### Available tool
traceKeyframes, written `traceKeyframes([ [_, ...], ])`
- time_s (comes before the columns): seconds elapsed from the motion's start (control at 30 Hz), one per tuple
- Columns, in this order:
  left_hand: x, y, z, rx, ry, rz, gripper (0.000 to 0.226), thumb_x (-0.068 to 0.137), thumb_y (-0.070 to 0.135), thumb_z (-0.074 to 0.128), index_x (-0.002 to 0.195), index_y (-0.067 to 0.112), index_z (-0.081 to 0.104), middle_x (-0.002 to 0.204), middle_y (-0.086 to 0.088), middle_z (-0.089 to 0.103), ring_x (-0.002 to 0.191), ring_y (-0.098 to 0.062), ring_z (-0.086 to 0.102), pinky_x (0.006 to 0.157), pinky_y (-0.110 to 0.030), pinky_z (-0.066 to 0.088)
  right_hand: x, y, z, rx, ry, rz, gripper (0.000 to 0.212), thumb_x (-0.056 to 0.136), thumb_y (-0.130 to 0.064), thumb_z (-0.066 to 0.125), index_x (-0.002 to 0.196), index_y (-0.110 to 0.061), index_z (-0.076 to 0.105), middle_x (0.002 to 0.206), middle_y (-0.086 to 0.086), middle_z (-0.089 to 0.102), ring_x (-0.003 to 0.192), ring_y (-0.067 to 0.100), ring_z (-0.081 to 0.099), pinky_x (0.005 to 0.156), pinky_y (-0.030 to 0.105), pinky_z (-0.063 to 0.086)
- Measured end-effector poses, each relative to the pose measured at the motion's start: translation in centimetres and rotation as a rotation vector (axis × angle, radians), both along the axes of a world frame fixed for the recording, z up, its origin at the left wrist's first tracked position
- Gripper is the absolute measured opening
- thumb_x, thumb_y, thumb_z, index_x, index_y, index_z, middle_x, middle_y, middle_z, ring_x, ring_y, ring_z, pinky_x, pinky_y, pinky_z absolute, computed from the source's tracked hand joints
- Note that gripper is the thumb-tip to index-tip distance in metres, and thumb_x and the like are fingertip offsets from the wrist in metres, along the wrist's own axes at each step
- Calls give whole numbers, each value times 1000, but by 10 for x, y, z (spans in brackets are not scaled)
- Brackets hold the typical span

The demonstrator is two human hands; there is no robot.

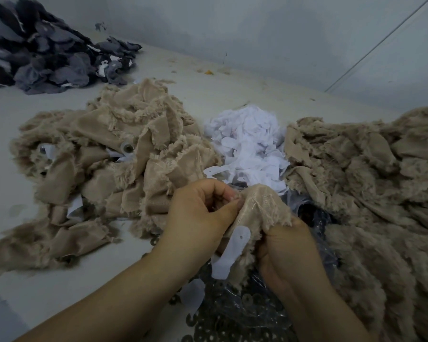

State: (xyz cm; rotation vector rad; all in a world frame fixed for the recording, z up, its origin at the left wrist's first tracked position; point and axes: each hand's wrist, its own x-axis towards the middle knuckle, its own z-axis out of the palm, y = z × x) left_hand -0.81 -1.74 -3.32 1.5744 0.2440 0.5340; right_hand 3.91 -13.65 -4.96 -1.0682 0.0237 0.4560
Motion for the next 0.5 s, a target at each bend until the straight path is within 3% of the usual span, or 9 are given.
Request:
traceKeyframes([
  [0.17, -2, -1, -2, 29, 2, 8, 18, 84, 5, 73, 70, 16, 70, 69, -10, 70, 64, -33, 65, 59, -39, 57, 2, -2, 0, -75, 1, -59, 25, 61, -31, 76, 74, -10, 79, 73, 13, 74, 60, 25, 71, 56, 34, 58],
  [0.23, -3, -2, -2, 16, 6, 10, 17, 84, 6, 73, 72, 17, 70, 69, -10, 70, 63, -31, 65, 60, -39, 57, 3, -3, -1, -92, -16, -75, 16, 71, -26, 75, 76, -12, 80, 75, 14, 75, 63, 27, 73, 56, 34, 58],
  [0.3, -3, -1, -2, 4, 9, 11, 17, 85, 7, 72, 72, 18, 70, 67, -7, 69, 60, -22, 63, 57, -32, 56, 4, -4, -2, -109, -19, -93, 13, 73, -21, 76, 80, -11, 80, 78, 15, 76, 66, 28, 74, 57, 34, 58],
  [0.4, -2, 0, -2, -6, 12, -2, 21, 87, 7, 71, 70, 19, 69, 63, -3, 67, 55, -13, 59, 52, -23, 51, 7, -5, -2, -118, -14, -95, 35, 55, -28, 77, 82, -7, 79, 80, 18, 75, 66, 30, 74, 59, 36, 59],
  [0.5, -1, 0, -4, 15, 18, -6, 26, 87, 4, 69, 66, 19, 68, 61, -1, 66, 52, -8, 56, 50, -19, 47, 3, 0, -1, -74, 74, -84, 30, 73, -18, 72, 97, -2, 77, 104, 27, 72, 75, 32, 70, 58, 26, 58],
])
